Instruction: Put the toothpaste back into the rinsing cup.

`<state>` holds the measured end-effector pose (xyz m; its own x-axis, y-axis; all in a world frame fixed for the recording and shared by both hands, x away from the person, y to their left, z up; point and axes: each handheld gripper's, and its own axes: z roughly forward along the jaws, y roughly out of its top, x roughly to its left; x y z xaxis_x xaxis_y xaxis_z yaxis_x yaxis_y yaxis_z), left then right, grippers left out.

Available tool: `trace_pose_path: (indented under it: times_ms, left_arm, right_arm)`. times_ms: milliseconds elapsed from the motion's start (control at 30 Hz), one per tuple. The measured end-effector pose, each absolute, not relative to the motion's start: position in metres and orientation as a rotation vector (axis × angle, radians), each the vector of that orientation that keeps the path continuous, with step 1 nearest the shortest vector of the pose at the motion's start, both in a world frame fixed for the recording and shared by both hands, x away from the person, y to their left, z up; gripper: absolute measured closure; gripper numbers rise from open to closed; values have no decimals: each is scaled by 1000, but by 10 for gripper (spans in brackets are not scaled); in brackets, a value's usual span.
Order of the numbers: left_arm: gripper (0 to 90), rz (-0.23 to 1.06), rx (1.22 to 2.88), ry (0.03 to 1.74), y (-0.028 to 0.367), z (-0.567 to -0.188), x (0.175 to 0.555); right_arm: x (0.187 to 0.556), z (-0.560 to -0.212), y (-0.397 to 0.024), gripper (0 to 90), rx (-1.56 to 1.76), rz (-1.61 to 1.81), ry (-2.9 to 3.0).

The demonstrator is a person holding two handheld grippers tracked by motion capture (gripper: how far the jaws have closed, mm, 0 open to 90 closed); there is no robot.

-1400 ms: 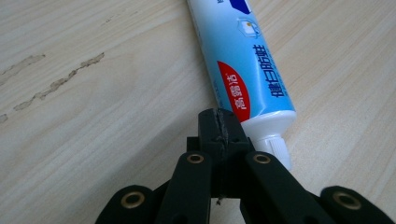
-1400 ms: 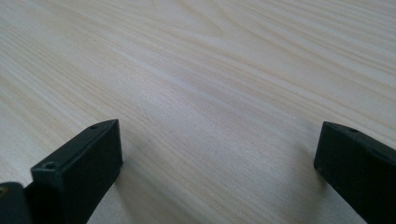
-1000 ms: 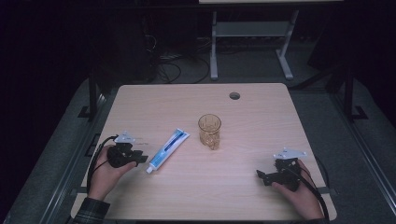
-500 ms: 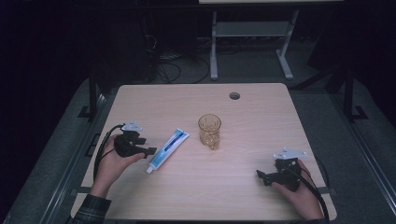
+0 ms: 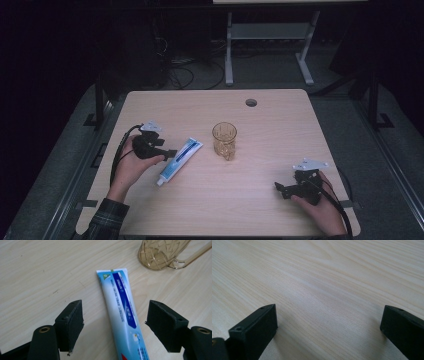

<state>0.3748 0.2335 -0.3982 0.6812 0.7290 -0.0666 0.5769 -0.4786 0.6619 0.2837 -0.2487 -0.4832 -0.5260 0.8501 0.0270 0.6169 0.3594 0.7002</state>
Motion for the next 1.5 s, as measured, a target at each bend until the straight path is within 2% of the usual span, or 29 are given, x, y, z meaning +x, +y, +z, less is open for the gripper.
trace_pose_path:
  times_ms: [667,1500]
  left_arm:
    - [282,288,2245,1029,199,-417,400]
    - [291,286,2392,1066,169,-447,417]
  right_arm:
    - [284,-483,-249,5,1290,955,2286]
    - [284,-483,-249,5,1290,954,2287]
